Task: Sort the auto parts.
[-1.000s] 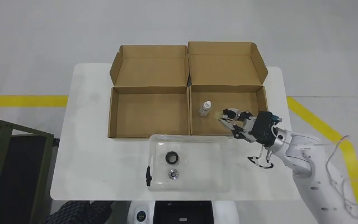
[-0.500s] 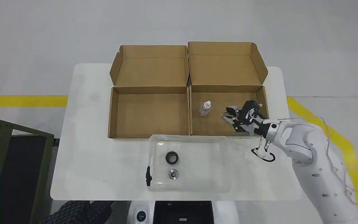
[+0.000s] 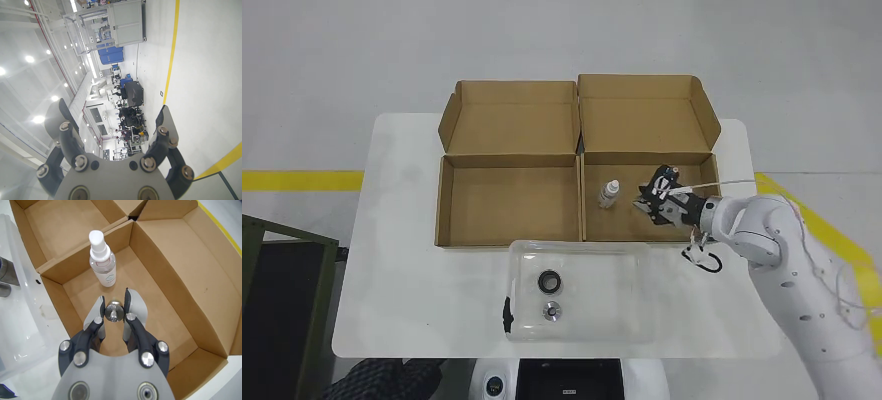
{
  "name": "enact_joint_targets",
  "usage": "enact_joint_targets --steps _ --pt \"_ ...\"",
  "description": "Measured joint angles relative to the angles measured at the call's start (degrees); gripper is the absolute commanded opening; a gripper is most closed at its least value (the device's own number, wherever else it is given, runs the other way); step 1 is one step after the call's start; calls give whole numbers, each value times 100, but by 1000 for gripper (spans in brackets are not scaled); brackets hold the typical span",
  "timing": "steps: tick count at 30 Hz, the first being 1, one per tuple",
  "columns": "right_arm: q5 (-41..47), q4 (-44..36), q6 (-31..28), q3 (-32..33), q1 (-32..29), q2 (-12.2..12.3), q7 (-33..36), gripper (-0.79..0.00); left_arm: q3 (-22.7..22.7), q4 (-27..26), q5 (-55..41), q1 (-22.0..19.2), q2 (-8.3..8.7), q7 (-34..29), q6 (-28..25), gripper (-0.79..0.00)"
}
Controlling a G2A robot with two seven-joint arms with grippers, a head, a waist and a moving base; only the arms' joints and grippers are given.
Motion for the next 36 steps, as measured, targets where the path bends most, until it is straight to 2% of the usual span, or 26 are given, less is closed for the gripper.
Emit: enact_joint_targets --steps 17,21,23,30,36 --pt "-136 776 332 -865 738 -192 341 -785 0 0 0 0 0 0 0 0" --pt "-170 857 393 -995 823 -228 368 -622 0 0 0 0 0 0 0 0" --pt "-190 899 423 -1055 858 -245 374 -566 0 0 0 0 0 0 0 0" --pt "-286 923 485 -1142 918 -272 380 -493 0 0 0 0 0 0 0 0" --pt "-437 570 549 -966 770 -216 451 -440 0 0 0 0 0 0 0 0"
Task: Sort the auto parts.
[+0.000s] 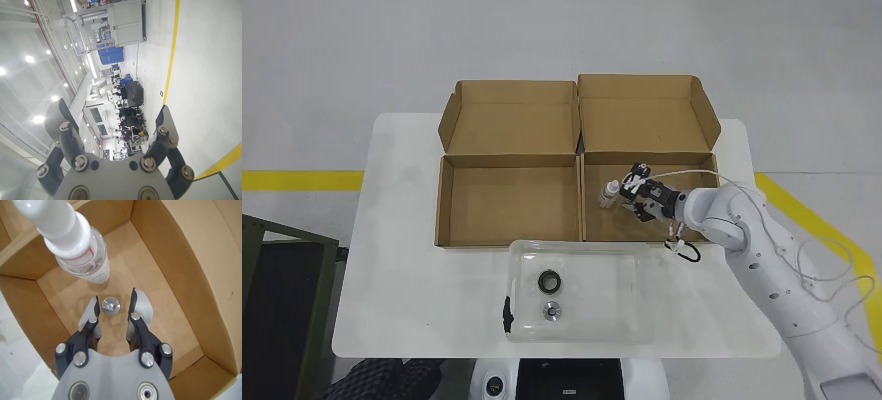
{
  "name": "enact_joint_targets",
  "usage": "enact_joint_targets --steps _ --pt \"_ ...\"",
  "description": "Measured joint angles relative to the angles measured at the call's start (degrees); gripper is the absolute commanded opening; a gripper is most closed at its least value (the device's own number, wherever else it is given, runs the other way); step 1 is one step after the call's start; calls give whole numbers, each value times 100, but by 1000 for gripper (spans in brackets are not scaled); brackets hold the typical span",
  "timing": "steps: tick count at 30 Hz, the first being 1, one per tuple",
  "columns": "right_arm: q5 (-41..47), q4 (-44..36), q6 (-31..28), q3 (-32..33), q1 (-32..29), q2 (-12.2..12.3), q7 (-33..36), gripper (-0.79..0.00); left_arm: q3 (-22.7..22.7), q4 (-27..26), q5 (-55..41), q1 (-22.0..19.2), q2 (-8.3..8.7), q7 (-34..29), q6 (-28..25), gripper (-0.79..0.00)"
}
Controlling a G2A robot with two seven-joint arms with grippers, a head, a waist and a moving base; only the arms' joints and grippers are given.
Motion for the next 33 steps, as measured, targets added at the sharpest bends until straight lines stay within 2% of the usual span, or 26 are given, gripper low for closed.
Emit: enact_joint_targets --steps 9,19,26,33 --pt "9 -1050 -106 650 -599 175 -25 -419 0 0 0 0 0 0 0 0" --pt "41 -2344 -409 1392 -1606 352 -421 -406 0 0 0 0 0 0 0 0" --pt "-236 -3020 -570 1345 -2133 383 -838 -397 0 0 0 0 0 0 0 0" --pt "-580 -3191 -625 887 -2208 341 -1207 -397 0 0 0 0 0 0 0 0"
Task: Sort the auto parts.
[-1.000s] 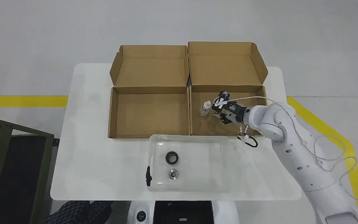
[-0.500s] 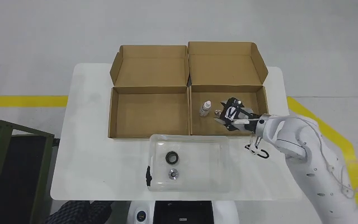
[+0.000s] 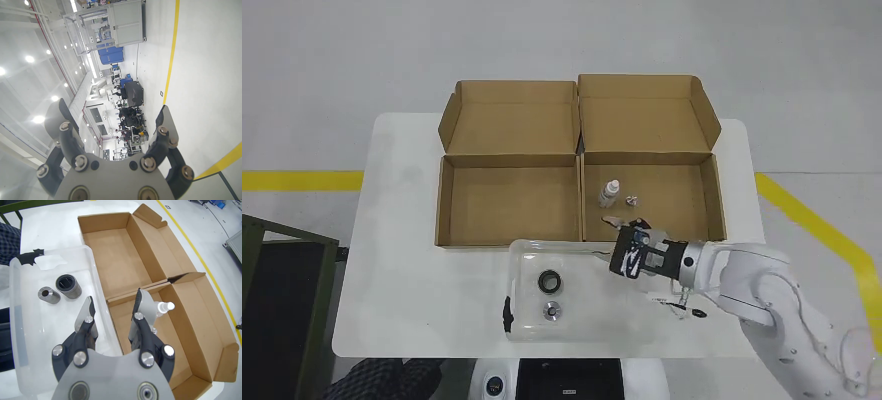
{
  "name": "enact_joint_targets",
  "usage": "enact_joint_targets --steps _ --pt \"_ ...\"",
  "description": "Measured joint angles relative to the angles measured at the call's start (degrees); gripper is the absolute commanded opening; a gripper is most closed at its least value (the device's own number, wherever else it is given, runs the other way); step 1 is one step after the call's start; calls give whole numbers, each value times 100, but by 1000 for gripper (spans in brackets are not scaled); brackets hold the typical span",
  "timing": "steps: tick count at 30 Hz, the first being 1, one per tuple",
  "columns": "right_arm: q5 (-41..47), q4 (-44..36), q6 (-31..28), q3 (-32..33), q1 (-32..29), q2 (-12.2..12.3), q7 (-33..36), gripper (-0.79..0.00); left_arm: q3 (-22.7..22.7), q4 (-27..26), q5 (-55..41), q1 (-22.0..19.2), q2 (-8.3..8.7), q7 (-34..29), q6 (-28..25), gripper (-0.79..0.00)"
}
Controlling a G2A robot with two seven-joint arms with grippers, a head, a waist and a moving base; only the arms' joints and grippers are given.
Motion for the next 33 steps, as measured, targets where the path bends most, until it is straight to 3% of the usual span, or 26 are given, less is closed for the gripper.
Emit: enact_joint_targets --steps 10,33 --pt "-388 583 82 -1008 416 -174 -359 -302 0 0 0 0 0 0 0 0" --pt "-717 1145 146 -1937 757 -407 -472 -277 0 0 0 0 0 0 0 0"
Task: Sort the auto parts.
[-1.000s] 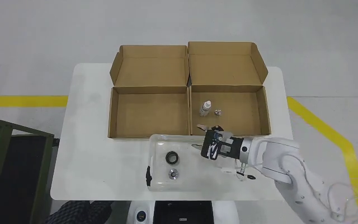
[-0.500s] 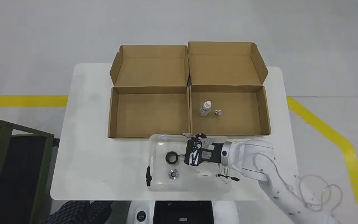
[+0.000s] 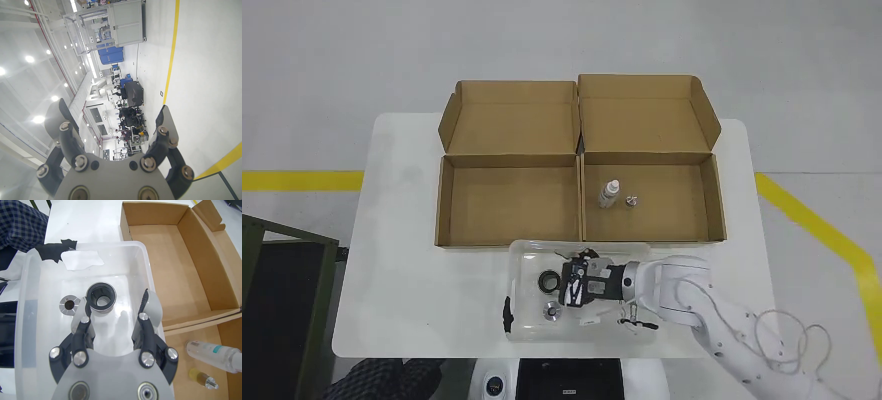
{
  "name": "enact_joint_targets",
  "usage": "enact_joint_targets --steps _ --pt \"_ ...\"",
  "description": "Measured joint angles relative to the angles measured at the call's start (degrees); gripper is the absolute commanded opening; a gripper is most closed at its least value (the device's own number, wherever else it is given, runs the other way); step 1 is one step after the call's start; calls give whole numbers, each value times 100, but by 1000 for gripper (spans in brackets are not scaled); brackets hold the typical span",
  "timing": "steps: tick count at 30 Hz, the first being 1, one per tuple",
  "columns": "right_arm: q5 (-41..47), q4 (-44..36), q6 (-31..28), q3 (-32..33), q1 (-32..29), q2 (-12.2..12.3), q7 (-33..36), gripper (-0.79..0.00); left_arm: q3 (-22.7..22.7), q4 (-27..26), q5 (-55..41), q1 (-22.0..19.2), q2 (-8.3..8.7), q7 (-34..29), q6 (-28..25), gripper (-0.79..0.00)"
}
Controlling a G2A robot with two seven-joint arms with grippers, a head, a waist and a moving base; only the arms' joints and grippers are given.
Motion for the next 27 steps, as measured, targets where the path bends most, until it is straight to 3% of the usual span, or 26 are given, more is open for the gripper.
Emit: enact_joint_targets --steps 16,27 --pt "-52 367 44 -433 251 -172 43 -209 0 0 0 0 0 0 0 0" --pt "-48 741 225 -548 466 -288 15 -203 0 0 0 0 0 0 0 0"
